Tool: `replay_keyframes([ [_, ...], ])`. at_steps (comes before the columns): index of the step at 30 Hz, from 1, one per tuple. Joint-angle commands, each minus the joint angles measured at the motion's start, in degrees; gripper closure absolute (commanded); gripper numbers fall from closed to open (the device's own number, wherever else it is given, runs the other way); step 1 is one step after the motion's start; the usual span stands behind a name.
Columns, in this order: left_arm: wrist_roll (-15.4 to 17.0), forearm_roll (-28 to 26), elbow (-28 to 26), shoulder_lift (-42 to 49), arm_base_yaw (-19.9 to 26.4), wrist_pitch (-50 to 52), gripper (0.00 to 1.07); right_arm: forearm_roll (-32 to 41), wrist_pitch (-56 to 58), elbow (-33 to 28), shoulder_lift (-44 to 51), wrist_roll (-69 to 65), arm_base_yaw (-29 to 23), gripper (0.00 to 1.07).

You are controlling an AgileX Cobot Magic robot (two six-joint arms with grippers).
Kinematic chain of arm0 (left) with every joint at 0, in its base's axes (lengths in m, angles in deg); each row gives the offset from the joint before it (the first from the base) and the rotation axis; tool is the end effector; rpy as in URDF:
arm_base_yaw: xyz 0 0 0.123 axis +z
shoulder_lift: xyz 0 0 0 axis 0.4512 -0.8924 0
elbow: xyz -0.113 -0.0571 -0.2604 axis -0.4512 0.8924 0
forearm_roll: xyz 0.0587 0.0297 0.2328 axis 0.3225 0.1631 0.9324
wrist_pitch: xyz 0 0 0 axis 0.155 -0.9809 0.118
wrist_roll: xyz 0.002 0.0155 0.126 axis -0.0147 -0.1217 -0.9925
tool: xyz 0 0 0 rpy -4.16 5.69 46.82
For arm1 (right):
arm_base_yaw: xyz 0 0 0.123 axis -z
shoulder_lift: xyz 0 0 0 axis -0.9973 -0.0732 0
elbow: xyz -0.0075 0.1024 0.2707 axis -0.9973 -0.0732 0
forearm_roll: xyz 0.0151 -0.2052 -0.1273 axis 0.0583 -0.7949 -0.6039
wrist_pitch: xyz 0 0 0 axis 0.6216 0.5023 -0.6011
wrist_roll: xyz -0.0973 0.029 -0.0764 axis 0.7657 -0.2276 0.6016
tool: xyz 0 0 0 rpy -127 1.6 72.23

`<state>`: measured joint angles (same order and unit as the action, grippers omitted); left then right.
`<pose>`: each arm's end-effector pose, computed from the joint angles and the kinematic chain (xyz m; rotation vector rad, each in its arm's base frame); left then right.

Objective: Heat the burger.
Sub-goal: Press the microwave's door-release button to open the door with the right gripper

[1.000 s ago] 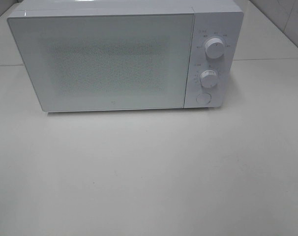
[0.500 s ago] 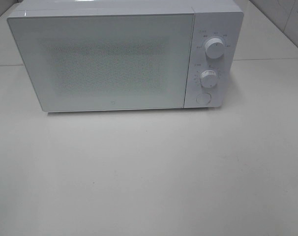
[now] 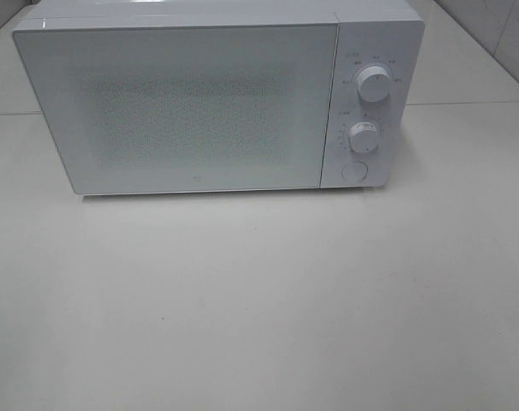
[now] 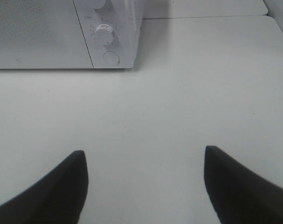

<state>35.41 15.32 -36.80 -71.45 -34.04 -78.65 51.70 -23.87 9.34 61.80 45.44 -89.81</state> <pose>0.0120 -0.0087 0.2581 0.1795 2.0223 -0.1268 0.0153 0.0063 0.2619 -0.1097 1.9906 0.0768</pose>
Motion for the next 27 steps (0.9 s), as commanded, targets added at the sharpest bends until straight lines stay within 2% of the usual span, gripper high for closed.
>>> replay_keyframes([
  [1, 0.06, 0.11, 0.23, 1.32, 0.06, 0.86, 1.06, -0.17, -4.58, 1.66, -0.52, 0.63, 0.34, 0.4],
  [9, 0.06, 0.11, 0.23, 1.32, 0.06, 0.86, 1.06, -0.17, -13.12, 1.95, -8.82, 0.63, 0.34, 0.4],
  [11, 0.06, 0.11, 0.23, 1.32, 0.06, 0.86, 1.06, -0.17, -19.77, 1.95, -15.47, 0.63, 0.34, 0.4],
  [21, 0.06, 0.11, 0.23, 1.32, 0.06, 0.86, 1.06, -0.17, -29.79, 1.95, -31.57, 0.63, 0.34, 0.41],
  [27, 0.06, 0.11, 0.23, 1.32, 0.06, 0.86, 1.06, -0.17, -36.9, 1.95, -42.69, 0.63, 0.34, 0.48],
])
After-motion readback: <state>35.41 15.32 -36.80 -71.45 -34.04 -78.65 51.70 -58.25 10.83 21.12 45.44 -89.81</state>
